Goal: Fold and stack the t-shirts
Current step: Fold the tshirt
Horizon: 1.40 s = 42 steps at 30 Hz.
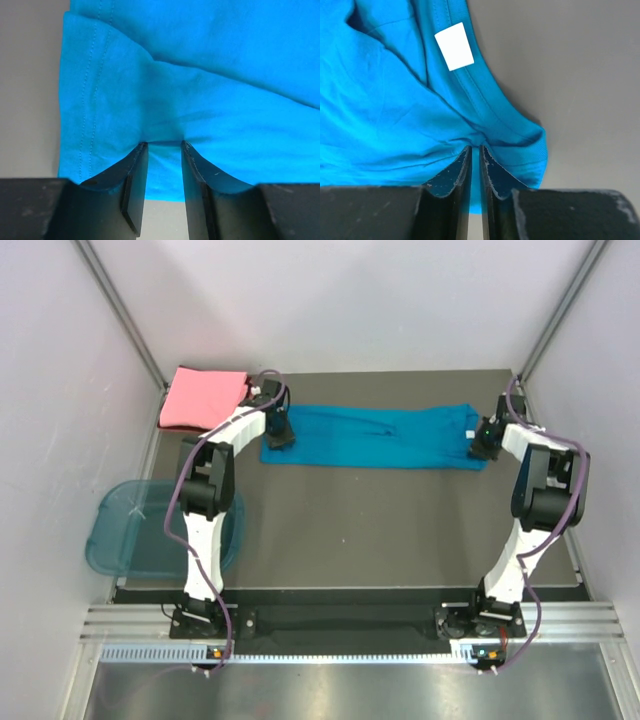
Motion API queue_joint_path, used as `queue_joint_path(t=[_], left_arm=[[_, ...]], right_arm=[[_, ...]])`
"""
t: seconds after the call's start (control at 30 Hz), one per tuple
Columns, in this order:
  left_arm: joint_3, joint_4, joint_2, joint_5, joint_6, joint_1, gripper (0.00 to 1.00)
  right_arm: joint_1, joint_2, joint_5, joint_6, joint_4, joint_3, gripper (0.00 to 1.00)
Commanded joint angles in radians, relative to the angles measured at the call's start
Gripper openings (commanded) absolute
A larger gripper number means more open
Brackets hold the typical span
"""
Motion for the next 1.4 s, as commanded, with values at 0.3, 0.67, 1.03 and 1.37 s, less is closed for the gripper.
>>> queue_joint_path(t=[0.3,0.67,1.03,1.37], left_arm=[[0.041,-0.081,-0.008,0.007,0.055,0.022,0.4],[0.044,-0.094,0.028,-0.042,0.062,0.023,0.39],[0.034,-0.111,0.036,-0.096,0.066,0.025,0.39],[-0.11,-0.072,-0.116,-0.029,0.012,0.02,0.4]], right_arm=[[-0.011,-0.215,-0.007,0.045,-0.114,-0.059,0.03],[-0.02,-0.091,0.072,0.046,-0.051,-0.074,0.0],[-0.037,-0.041,0.183,0.009,-0.037,-0.085,0.0],[-0.051,-0.026,0.234,-0.026,-0.101,-0.013,0.0]])
